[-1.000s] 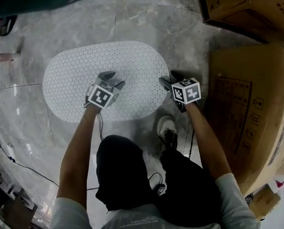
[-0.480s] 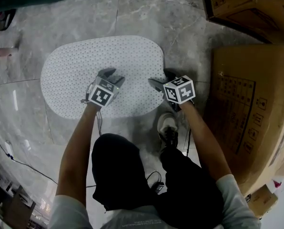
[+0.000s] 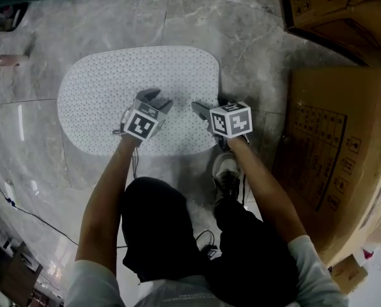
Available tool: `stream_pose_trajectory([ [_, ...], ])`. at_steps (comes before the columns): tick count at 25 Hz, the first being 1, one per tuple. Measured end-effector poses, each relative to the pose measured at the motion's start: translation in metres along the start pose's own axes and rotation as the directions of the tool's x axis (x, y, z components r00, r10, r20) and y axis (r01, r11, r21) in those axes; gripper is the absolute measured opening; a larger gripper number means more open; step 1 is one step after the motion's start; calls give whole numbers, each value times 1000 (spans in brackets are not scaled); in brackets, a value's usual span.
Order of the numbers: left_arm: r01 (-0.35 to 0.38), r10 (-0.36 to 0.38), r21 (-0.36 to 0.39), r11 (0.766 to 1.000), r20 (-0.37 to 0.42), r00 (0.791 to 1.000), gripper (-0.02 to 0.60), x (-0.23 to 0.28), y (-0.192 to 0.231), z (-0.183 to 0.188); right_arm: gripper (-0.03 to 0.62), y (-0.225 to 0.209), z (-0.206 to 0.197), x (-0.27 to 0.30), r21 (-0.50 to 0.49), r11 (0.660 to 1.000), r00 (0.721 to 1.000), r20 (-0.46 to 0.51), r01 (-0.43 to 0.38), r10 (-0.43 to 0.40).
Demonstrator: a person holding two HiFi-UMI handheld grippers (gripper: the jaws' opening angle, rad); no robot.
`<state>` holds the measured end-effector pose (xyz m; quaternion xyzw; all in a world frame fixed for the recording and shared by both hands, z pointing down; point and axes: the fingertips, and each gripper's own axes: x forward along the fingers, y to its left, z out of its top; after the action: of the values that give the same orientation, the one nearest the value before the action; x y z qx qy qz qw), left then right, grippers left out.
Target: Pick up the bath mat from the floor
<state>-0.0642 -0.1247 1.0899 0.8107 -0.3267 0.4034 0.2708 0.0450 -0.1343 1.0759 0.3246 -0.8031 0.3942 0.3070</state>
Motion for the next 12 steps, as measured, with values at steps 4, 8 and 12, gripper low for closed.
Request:
stream_pose_trajectory([
  [4,-22,23,-24,999,24,999,209,-4,3,4,75,4,3,2,-1,1000,999,35,29,-28],
  [8,-31,32,-32,999,45,998,207,-5,4,7,49,3,4,2,21,1000,999,36,10,-10],
  [12,-47,49,-42,998,45,998,207,-11,3,6,48,7,4,-3,5,1000,1000,13,-6,6],
])
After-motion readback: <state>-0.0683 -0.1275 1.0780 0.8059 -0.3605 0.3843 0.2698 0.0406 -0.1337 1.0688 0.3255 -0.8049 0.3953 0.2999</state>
